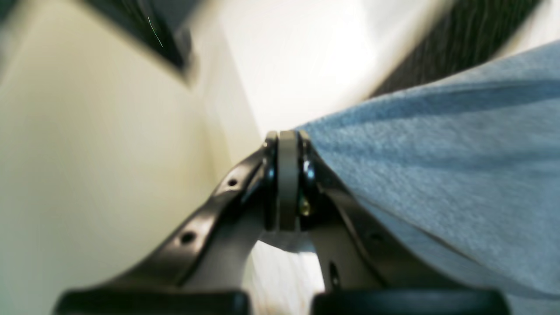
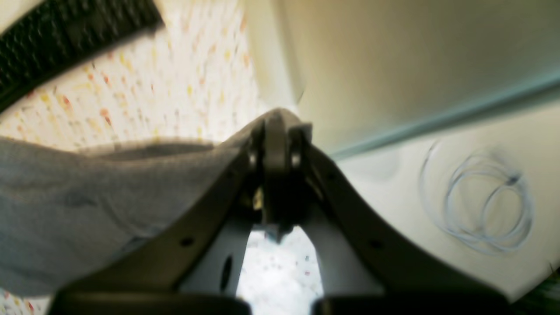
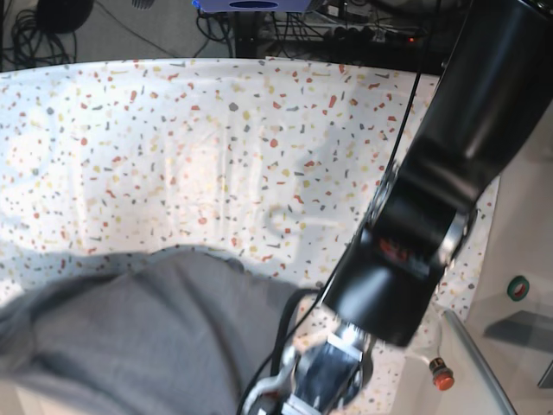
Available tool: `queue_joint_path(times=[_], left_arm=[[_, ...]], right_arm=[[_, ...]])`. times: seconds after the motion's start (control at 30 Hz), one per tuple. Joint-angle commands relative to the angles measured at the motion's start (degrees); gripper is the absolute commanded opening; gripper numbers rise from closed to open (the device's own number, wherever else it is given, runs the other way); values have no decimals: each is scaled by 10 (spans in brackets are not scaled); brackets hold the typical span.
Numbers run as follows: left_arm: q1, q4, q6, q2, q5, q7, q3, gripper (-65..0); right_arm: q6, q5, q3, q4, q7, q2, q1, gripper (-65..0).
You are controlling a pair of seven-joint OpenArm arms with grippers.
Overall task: Layout the t-shirt on the table in an organized manner, then fold the t-shirt properly
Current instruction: 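Lift the shirt with the left gripper and swing it over the table, then lay the shirt flat with the left gripper, holding its corner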
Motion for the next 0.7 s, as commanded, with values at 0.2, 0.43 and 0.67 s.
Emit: queue_joint_path(times=[0.2,0.43,0.67], left_arm=[[-1,180,14,-2,12,23,-51,-650],[253,379,14,-40,82,30,-54,-650],[503,372,14,-88,206,19,1,-650]], right_arm=[[17,0,-18,146,-100,67,50,-650],[43,-1,65,357,-164,20,-231,-650],[43,-2,149,311,-56,-87,-429,-650]])
